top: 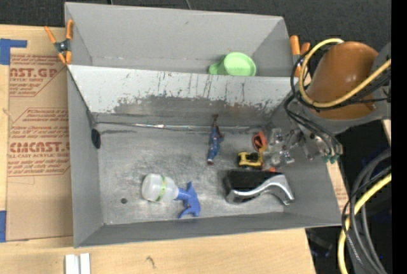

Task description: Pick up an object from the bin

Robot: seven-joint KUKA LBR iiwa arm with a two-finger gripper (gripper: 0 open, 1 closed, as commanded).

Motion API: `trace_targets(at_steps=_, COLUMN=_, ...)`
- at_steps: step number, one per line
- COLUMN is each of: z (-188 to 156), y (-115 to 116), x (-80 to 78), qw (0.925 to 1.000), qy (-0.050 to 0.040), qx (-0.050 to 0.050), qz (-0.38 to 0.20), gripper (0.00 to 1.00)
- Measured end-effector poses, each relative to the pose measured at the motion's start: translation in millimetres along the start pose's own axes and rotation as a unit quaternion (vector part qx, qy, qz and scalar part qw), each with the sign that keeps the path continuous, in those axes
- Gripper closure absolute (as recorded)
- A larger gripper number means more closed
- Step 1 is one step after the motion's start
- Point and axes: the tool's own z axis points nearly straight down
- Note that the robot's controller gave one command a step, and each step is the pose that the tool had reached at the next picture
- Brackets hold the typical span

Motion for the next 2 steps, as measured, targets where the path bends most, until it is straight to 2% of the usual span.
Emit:
trace_targets(at_steps=1, z=29.8, y=21.5, x=35.4, qw=0.9958, qy=-0.0027, qx=0.0, qz=-0.091, gripper=0.0)
trace_targets(at_steps=2, z=45.6, y=25.3, x=41.3, qw=0.9944, qy=-0.0043, qx=0.0, qz=-0.105, gripper=0.0)
